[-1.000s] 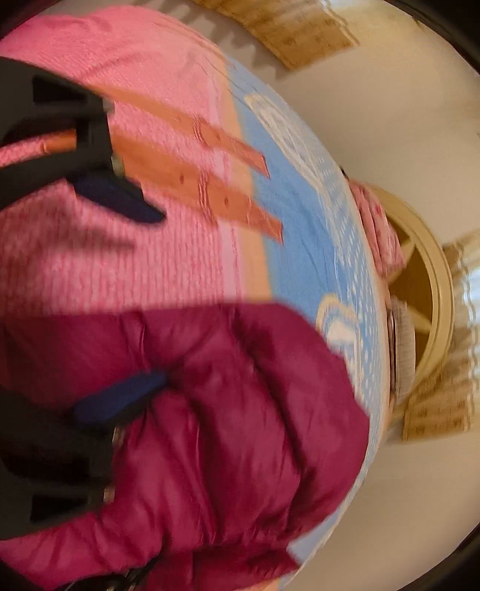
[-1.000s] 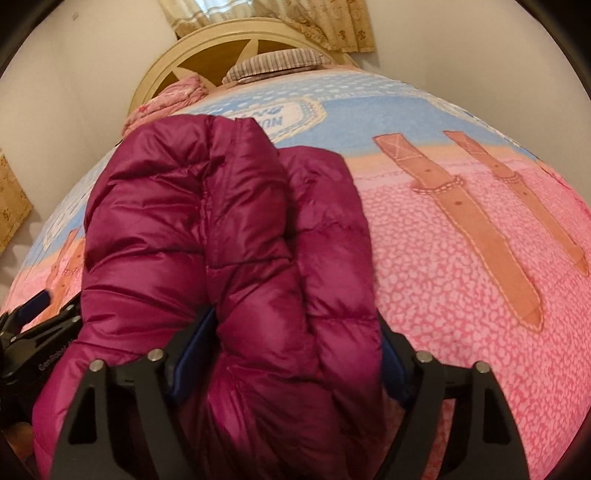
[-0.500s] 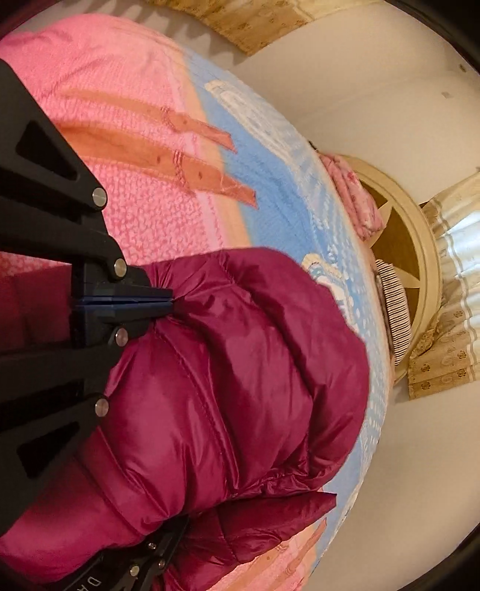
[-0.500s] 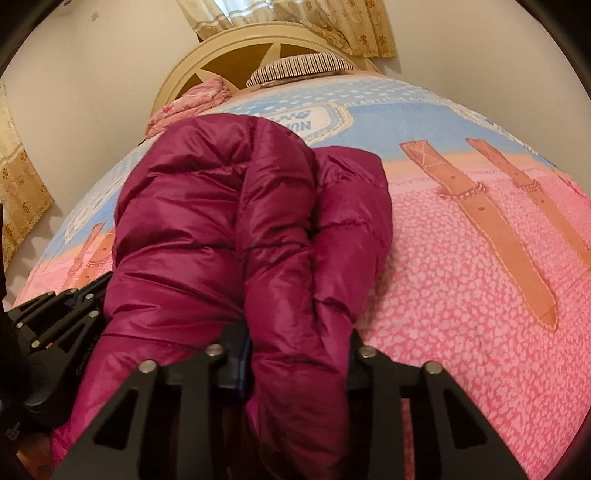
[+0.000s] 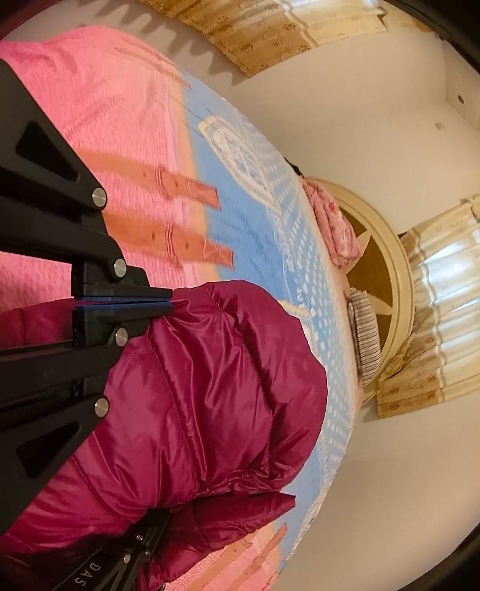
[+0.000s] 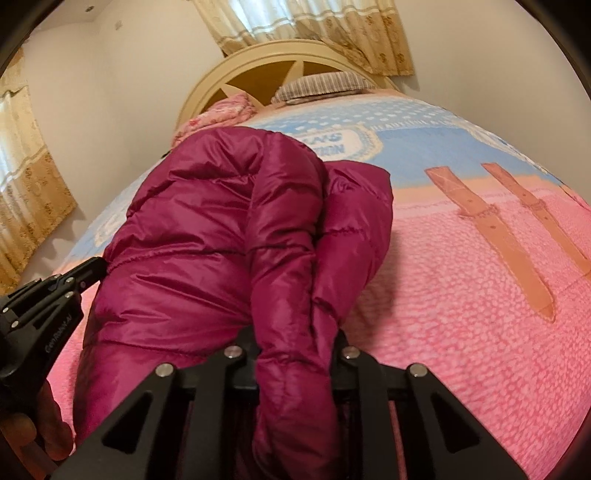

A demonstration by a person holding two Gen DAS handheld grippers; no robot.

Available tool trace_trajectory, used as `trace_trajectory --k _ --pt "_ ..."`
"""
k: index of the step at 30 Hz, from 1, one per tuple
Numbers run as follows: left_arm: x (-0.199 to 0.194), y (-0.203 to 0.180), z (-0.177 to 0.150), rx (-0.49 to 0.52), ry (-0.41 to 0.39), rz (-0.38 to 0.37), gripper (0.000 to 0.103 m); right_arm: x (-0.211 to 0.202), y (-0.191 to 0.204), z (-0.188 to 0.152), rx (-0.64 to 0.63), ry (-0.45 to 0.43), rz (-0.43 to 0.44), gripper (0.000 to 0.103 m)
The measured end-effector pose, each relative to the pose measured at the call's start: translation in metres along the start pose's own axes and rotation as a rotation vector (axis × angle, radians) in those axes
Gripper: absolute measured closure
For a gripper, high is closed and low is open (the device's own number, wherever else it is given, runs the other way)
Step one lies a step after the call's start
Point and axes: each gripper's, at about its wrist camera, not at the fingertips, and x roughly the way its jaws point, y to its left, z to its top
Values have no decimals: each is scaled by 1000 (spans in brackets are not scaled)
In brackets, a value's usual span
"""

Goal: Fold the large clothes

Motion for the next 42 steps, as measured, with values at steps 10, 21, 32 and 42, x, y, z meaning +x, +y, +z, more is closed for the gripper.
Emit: trace_trajectory --k 10,21,32,42 --pt "-30 77 -11 -57 -15 117 103 4 68 7 -107 -3 132 82" --pt "-47 157 -34 -138 5 233 103 22 126 5 -205 26 238 82" --pt "-55 219 -61 -223 34 311 103 36 177 -2 -316 58 284 82" --pt "-50 249 -83 -266 70 342 103 47 209 -14 -392 94 290 82"
